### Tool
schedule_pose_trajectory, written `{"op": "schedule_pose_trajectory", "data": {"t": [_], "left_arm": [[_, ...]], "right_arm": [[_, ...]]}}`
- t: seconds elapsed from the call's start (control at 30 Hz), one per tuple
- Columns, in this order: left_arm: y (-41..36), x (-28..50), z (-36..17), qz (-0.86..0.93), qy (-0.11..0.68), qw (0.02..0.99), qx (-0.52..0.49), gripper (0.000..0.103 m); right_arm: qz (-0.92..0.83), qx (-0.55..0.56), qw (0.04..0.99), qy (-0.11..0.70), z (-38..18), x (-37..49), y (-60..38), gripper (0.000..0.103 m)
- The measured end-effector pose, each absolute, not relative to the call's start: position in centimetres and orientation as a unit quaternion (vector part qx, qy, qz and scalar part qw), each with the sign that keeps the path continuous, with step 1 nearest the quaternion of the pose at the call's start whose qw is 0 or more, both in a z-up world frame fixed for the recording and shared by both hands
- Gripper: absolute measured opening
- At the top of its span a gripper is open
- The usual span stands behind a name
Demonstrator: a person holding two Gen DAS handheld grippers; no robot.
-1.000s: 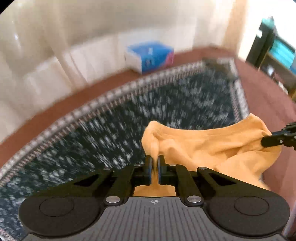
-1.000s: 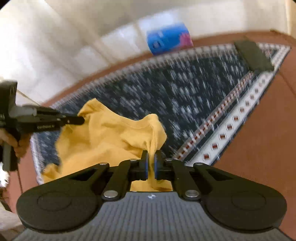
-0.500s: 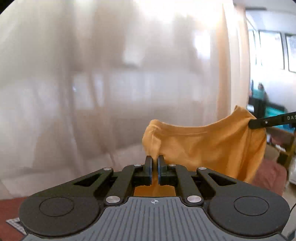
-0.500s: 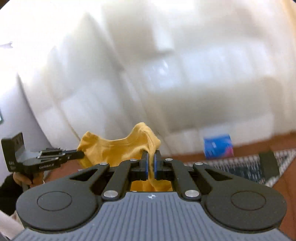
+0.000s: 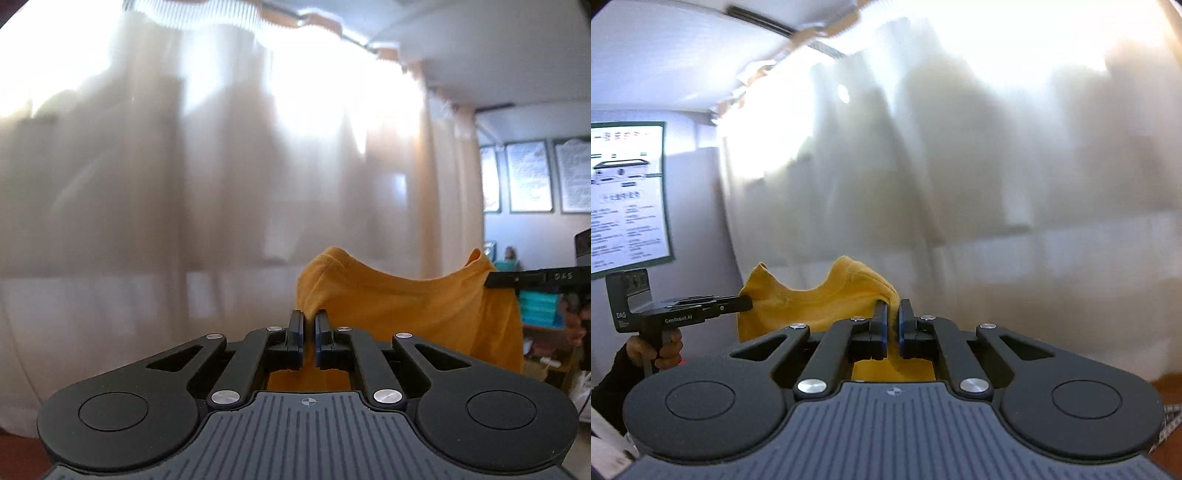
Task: Fold clothes
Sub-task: 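Lift the T-shirt high with both grippers to hang it open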
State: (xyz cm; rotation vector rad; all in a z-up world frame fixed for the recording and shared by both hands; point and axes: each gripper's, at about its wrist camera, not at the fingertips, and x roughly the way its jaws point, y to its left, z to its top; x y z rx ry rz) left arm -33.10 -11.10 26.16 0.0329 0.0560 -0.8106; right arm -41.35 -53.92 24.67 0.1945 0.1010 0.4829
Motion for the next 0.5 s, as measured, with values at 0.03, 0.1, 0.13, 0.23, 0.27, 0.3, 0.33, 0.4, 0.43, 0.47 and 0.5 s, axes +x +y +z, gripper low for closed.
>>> {"op": "schedule_pose_trajectory", "data": {"t": [0.03, 0.1, 0.13, 0.23, 0.27, 0.3, 0.33, 0.4, 0.43, 0.47, 0.5], "left_arm": [[-10.7, -33.8, 26.6, -0.398, 0.021, 0.917, 0.013, 0.001], [-9.9, -35.1, 27.4, -0.407, 0.009, 0.913, 0.005, 0.001], [-9.5, -35.6, 27.7, -0.413, 0.004, 0.911, 0.002, 0.001], [-8.8, -36.7, 28.3, -0.426, -0.011, 0.905, 0.000, 0.001], [-8.7, -36.9, 28.4, -0.427, -0.016, 0.904, 0.001, 0.001], [-8.7, -37.0, 28.4, -0.429, -0.020, 0.903, 0.001, 0.001], [-8.8, -36.7, 28.4, -0.427, -0.022, 0.904, 0.000, 0.001], [-9.1, -35.9, 28.3, -0.424, -0.023, 0.905, -0.004, 0.001], [-9.2, -35.2, 28.2, -0.423, -0.017, 0.906, -0.009, 0.001], [-9.3, -34.5, 28.0, -0.422, -0.009, 0.906, -0.015, 0.001], [-9.6, -33.3, 27.8, -0.418, 0.001, 0.908, -0.021, 0.001]], "right_arm": [[0.242, 0.095, 0.965, 0.043, 25.2, -42.0, -53.8, 0.006], [0.248, 0.092, 0.964, 0.027, 26.1, -43.7, -53.7, 0.006], [0.249, 0.091, 0.964, 0.020, 26.4, -44.3, -53.6, 0.006], [0.243, 0.080, 0.967, -0.001, 27.3, -45.7, -53.0, 0.006], [0.240, 0.074, 0.968, -0.008, 27.6, -46.0, -52.9, 0.006], [0.238, 0.071, 0.969, -0.012, 27.8, -46.0, -52.7, 0.006], [0.236, 0.068, 0.969, -0.015, 27.9, -45.9, -52.6, 0.006], [0.237, 0.066, 0.969, -0.013, 27.9, -45.3, -52.6, 0.006], [0.237, 0.065, 0.969, -0.011, 27.9, -44.9, -52.5, 0.006], [0.237, 0.064, 0.969, -0.006, 27.7, -44.4, -52.6, 0.006], [0.237, 0.066, 0.969, 0.003, 27.3, -43.5, -52.7, 0.006]]}}
